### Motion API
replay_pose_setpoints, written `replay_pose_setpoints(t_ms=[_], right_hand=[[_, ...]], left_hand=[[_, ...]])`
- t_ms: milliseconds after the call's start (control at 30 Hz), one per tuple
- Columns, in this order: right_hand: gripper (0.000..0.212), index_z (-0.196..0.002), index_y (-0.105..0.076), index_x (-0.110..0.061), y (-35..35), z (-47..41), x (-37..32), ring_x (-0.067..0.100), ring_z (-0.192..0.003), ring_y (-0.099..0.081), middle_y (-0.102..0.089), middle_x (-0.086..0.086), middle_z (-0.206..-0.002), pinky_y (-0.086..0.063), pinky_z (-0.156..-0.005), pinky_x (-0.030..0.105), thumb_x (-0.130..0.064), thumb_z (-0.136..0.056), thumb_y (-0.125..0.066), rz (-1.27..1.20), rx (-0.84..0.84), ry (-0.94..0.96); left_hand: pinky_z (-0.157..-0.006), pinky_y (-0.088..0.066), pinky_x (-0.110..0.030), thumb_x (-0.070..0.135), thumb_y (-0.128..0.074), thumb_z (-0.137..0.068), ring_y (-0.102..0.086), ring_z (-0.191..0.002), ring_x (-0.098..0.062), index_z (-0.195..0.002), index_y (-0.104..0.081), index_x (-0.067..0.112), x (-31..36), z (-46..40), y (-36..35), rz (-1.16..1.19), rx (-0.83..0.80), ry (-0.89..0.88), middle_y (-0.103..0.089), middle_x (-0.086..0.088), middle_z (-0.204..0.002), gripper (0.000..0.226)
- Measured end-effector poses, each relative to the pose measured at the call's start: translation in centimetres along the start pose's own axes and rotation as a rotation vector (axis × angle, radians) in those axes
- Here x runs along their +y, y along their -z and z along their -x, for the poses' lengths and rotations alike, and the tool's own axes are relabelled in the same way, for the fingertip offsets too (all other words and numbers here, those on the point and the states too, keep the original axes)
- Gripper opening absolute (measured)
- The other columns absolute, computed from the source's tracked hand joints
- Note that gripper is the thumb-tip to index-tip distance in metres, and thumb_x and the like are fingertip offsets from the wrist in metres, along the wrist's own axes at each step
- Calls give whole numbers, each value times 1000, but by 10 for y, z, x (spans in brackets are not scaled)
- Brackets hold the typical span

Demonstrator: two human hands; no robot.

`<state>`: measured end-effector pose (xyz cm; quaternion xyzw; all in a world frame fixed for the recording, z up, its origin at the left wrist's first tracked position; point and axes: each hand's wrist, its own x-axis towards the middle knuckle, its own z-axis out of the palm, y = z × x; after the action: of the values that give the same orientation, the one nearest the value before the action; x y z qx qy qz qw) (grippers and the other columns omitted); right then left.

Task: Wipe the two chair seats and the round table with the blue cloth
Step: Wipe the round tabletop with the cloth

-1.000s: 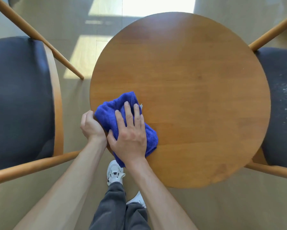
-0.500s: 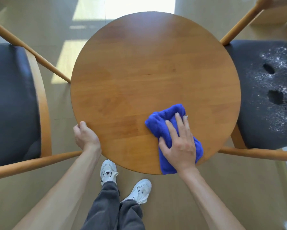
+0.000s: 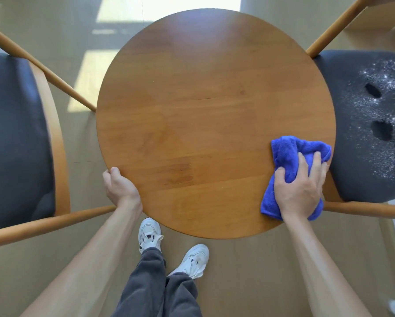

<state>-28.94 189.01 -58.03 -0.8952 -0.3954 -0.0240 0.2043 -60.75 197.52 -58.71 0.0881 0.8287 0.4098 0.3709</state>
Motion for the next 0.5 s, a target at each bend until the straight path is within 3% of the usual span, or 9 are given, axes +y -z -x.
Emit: replay_pose_setpoints(t_ms=[100, 200, 267, 400, 500], right_hand=[[54, -133, -55, -11, -7, 8, -23, 37, -141, -27, -35, 13, -152, -32, -109, 49, -33, -83, -56, 14, 9, -41], [54, -131, -57, -11, -20, 22, -60, 38, -140, -30, -39, 14, -150, -35, -109, 48, -32, -81, -59, 17, 7, 41], [53, -129, -59, -11, -31, 34, -92, 38, -138, -32, -41, 14, -148, -36, -108, 49, -32, -80, -60, 1, 0, 110], [52, -127, -62, -14, -49, 58, -158, 38, -138, -34, -43, 12, -147, -38, -107, 47, -37, -80, -60, -25, -54, 188], [52, -128, -61, -16, -60, 77, -200, 37, -139, -32, -41, 11, -149, -35, -110, 46, -39, -81, -60, -44, -110, 237]], left_hand=[[-79, -41, -34, 31, -37, -92, -46, -84, -20, -104, -57, 13, 0, 0, 0, -16, 2, 6, -52, 6, -84, 29], [-88, -45, -39, 34, -37, -92, -51, -88, -21, -104, -57, 20, 1, 1, 1, -21, -19, 24, -56, 4, -92, 28], [-85, -44, -38, 34, -36, -94, -51, -87, -21, -105, -56, 21, 2, 2, 3, -27, -34, 31, -56, 5, -90, 26], [-75, -41, -30, 30, -36, -99, -50, -77, -13, -90, -55, 20, 11, 2, 6, 11, -81, 41, -53, 10, -81, 23], [-87, -45, -34, 33, -37, -97, -56, -90, -18, -81, -60, 21, 15, -13, 11, 65, -120, 116, -62, 5, -91, 30]])
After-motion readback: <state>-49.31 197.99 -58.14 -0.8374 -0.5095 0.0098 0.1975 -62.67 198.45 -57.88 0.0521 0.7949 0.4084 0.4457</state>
